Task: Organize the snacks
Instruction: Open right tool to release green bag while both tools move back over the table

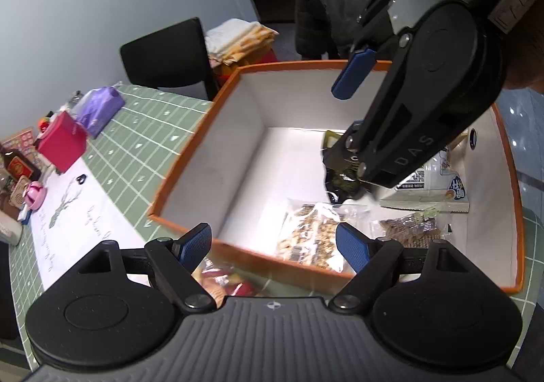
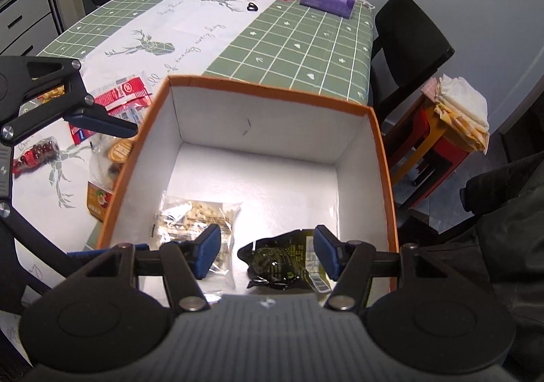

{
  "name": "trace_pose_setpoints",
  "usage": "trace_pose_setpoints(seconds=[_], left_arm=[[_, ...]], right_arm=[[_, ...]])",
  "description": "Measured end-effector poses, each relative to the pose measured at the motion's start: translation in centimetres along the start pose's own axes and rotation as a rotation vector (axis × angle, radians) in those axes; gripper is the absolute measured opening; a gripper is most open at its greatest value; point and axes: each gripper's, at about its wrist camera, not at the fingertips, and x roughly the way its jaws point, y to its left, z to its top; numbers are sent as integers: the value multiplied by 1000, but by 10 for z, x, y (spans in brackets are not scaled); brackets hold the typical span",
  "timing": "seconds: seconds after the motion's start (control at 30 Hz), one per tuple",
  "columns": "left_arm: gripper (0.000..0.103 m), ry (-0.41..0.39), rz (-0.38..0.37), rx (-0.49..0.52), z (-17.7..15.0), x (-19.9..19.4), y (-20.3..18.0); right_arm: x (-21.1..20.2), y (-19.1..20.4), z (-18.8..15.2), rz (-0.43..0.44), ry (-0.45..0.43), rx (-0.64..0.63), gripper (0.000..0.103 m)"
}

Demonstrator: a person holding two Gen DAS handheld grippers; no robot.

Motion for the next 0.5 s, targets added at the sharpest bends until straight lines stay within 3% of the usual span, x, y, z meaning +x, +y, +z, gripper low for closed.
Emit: trace_pose_setpoints(seconds=[0.5], left_arm=[[97, -62, 69, -177, -66, -52, 63]], right_arm=[[-23, 84, 36, 38, -65, -116, 61]])
